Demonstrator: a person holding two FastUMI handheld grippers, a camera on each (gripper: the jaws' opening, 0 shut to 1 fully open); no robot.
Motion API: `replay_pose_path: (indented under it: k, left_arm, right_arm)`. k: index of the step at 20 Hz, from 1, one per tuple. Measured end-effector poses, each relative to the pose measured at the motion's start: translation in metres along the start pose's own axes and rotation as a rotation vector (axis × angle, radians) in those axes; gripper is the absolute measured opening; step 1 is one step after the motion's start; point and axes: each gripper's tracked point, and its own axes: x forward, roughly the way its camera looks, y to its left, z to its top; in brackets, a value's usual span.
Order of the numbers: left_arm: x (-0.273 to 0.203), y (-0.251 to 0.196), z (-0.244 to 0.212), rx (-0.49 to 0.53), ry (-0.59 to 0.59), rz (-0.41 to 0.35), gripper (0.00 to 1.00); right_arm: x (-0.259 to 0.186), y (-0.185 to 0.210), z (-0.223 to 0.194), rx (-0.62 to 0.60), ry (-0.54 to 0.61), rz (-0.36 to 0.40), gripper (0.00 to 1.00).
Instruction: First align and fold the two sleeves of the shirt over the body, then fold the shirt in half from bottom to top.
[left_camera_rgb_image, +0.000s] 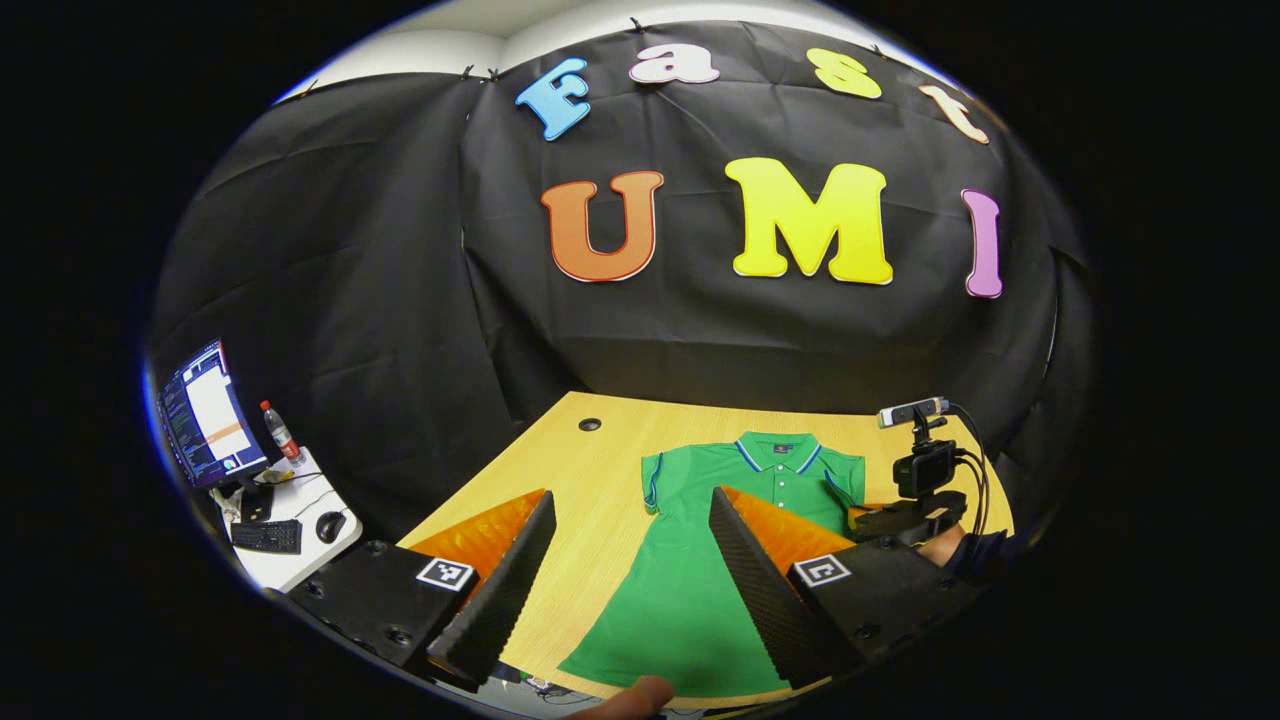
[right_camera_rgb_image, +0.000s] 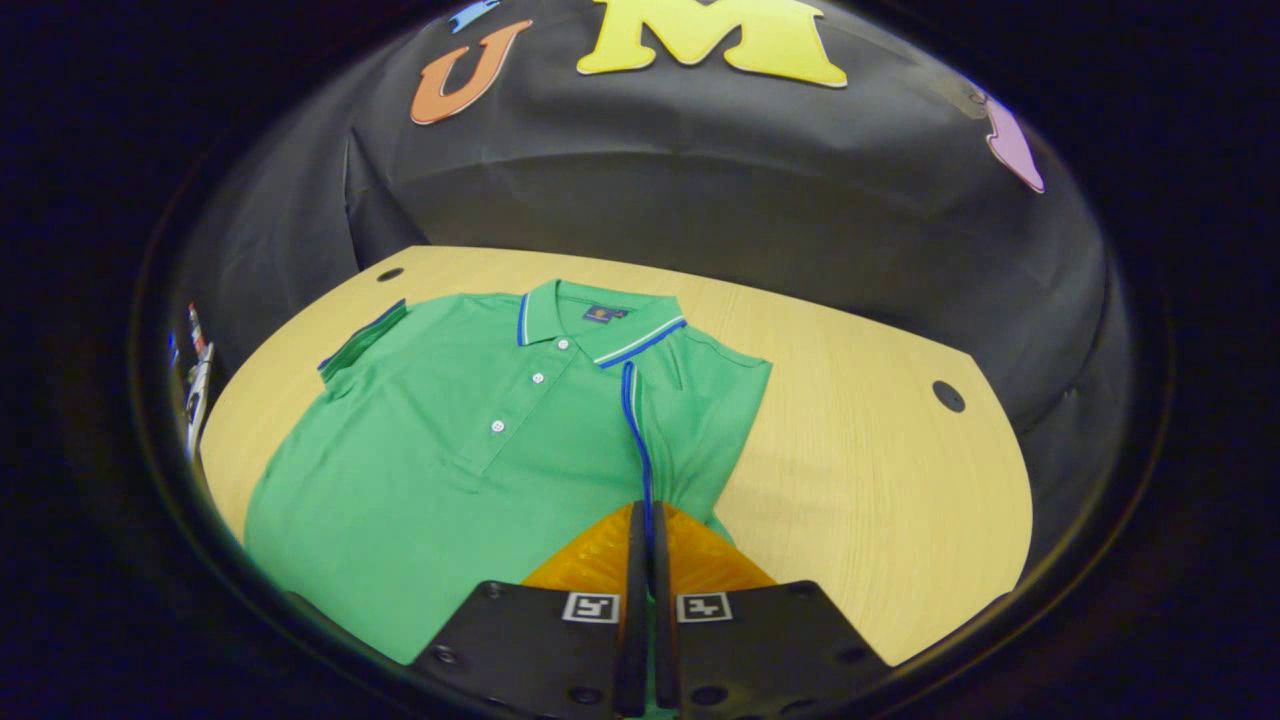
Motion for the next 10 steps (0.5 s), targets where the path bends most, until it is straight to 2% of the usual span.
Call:
replay_pose_path:
  k: [2,3,5,8,9,10]
  left_arm:
    - [0.000,0.007,0.000,0.005,0.000,0.002,1.00]
    - [0.000,0.010,0.000,0.004,-0.001,-0.001,1.00]
    - [0.004,0.015,0.003,0.005,-0.010,-0.013,1.00]
    - [0.015,0.025,0.004,0.018,-0.019,-0.031,1.00]
    - [0.020,0.027,0.003,0.020,-0.021,-0.041,1.00]
    - [0.026,0.028,0.001,0.021,-0.015,-0.061,1.00]
  right_arm:
    - [-0.004,0.006,0.000,0.011,-0.001,0.010,0.04]
    - [-0.008,0.007,0.002,0.008,-0.007,0.005,0.16]
    - [-0.021,0.013,0.008,0.012,-0.025,0.018,0.25]
    - [-0.046,0.020,0.014,0.026,-0.048,0.029,0.78]
    - [-0.057,0.025,0.015,0.041,-0.052,0.041,0.85]
    - [-0.067,0.028,0.014,0.051,-0.052,0.042,0.85]
